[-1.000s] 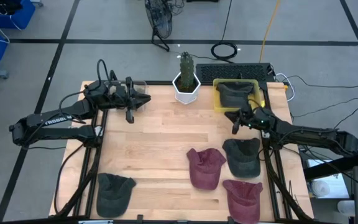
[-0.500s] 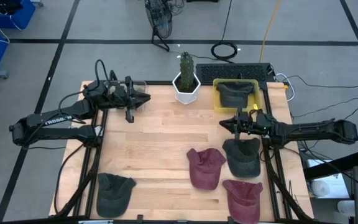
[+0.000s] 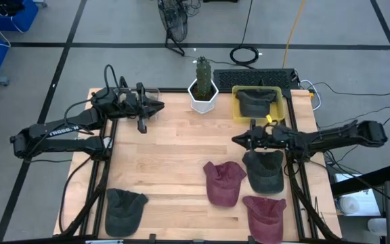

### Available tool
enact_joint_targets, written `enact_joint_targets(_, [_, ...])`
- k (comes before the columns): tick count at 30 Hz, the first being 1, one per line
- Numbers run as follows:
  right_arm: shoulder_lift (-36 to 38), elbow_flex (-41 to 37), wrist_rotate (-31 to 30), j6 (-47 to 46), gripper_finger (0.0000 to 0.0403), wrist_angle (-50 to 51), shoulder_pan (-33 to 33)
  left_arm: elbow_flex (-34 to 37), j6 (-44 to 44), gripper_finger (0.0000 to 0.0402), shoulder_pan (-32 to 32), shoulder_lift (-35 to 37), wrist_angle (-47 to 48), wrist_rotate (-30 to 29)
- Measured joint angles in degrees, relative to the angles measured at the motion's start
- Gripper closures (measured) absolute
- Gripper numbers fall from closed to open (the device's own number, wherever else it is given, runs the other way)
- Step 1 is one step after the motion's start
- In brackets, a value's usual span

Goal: Pick & Place hat
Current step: Put the right black cap into the yellow bin

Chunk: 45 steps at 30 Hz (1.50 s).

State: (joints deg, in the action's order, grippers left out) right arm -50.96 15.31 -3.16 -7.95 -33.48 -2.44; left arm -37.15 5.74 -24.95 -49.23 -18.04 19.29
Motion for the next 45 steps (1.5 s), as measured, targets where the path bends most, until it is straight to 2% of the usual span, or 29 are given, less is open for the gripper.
enact_joint_targets(8, [-5.46, 16.68, 0.03, -0.75, 0.0394, 36.22, 2.69, 0.0, -0.44, 0.0355, 0.02, -0.3, 0.93, -0.02])
enact_joint_targets(14, [-6.64, 26.79, 0.22, -6.12, 0.0375, 56.36, 6.41, 0.0, -0.94, 0.0355, 0.0, -0.28, 0.87, -0.02])
enact_joint_targets(22, [-6.77, 29.68, 1.88, -16.84, 0.0283, 69.25, 11.99, 0.0, -2.66, 0.0355, 0.01, -0.28, 1.64, -0.02])
enact_joint_targets(28, [-7.92, 29.68, 1.85, -26.19, 0.024, 81.9, 15.13, 0.0, -2.91, 0.0355, 0.02, -0.28, 1.61, -0.02])
enact_joint_targets(32, [-8.58, 29.68, 2.31, -27.82, 0.0225, 87.34, 16.71, 0.0, -2.75, 0.0355, 0.01, -0.28, 1.6, -0.02])
enact_joint_targets(36, [-9.18, 29.68, 6.18, -28.1, 0.022, 90.41, 17.79, 0.0, -2.86, 0.0355, 0.0, -0.28, 1.59, -0.02])
enact_joint_targets(41, [-10.26, 29.66, 9.31, -31.36, 0.022, 92.83, 19.31, 0.0, -2.64, 0.0355, 0.01, -0.28, 1.57, -0.02])
enact_joint_targets(45, [-11.98, 29.64, 9.35, -32.05, 0.0217, 92.97, 20.26, 0.0, -2.62, 0.0355, 0.02, -0.28, 1.57, 0.0])
